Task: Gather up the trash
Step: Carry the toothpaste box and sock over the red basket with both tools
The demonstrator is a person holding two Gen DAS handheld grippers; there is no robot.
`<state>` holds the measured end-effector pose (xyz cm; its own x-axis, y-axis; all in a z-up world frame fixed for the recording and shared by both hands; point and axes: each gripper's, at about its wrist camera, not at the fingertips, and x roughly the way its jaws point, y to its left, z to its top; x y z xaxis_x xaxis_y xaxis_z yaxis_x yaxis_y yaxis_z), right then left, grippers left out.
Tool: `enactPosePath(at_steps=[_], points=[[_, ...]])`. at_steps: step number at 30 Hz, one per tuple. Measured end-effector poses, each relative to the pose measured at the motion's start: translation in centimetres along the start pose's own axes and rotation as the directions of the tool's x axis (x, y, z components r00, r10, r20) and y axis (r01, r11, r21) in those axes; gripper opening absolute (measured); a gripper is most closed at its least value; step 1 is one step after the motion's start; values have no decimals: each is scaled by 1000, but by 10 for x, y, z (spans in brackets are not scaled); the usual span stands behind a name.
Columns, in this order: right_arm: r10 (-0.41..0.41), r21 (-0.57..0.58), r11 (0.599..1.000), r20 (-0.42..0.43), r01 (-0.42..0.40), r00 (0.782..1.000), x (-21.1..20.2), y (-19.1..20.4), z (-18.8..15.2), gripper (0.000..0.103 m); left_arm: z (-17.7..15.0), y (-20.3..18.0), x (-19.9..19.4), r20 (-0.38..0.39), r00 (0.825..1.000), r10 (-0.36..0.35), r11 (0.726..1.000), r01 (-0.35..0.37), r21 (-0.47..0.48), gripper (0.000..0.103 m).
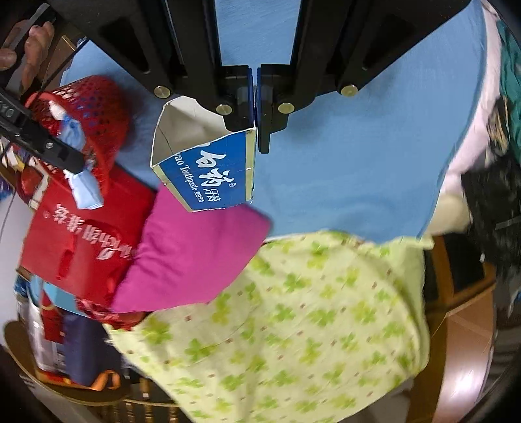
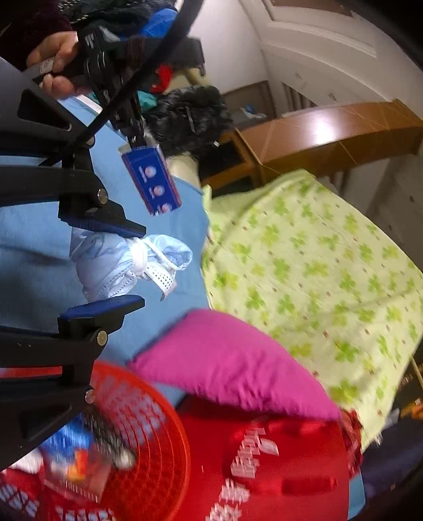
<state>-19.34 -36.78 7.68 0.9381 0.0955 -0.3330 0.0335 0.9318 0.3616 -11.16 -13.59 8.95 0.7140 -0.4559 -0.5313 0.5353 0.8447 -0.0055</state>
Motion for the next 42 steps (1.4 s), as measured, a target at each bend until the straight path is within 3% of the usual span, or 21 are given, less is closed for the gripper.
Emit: enactPosePath(at_steps=[12,20,35,38,40,42], points=[[-153,113,984,103,141,983,-60,-76,4,40,42,-108,-18,96,991,-90,983,72,169,2],[-167,204,970,152,135,974,-88,-105,7,40,48,-159,-20,100,985,-140,963,112,244,2],[-183,369,922,150,116,972,-100,-153,3,40,44,-199,5,4,974,-225,941,216,259,2],[-179,400,910,137,111,974,-98,-161,1,41,43,-202,18,-40,965,-259,938,261,228,3],[-179,421,900,122,113,976,-96,-168,1,41,41,-202,30,-84,949,-305,928,315,199,3],[-188,435,892,113,122,976,-94,-171,-1,53,39,-202,43,-119,941,-316,928,333,166,3]])
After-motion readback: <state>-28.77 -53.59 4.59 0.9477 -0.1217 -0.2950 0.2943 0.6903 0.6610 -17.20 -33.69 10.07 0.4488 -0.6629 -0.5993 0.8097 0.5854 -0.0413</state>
